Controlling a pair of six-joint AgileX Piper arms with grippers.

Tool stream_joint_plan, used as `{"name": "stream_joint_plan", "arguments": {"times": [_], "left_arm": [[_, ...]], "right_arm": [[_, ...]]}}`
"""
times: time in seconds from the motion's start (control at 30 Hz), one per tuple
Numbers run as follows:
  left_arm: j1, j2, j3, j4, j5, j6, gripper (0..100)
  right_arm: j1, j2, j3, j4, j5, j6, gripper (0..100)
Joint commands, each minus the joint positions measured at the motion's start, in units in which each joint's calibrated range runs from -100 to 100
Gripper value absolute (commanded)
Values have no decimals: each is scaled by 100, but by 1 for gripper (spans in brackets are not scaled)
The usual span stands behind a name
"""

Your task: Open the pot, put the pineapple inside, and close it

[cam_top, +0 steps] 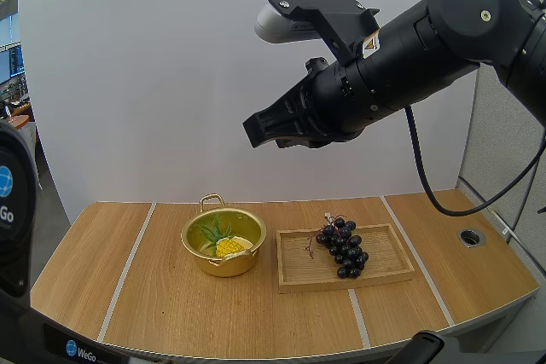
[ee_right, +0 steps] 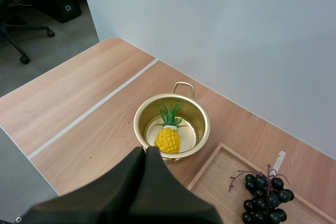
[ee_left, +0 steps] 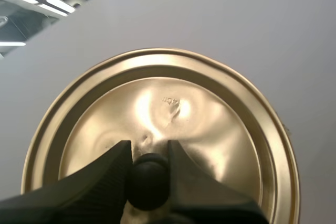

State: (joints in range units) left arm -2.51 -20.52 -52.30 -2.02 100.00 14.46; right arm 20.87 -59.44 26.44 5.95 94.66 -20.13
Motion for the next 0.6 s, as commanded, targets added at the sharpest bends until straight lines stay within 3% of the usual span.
{"name": "stream_joint_plan", "arguments": {"times": [0.0,0.4,0.57], "left_arm": [[-13,-179,1066,31,0,21,0],[-13,-263,4060,-1116,0,650,0],[-13,-263,5226,-1231,0,834,0]], "right_arm": [[1,-76,-6,-22,-34,2,0],[1,-76,-6,-22,-34,2,0],[1,-76,-6,-22,-34,2,0]]}}
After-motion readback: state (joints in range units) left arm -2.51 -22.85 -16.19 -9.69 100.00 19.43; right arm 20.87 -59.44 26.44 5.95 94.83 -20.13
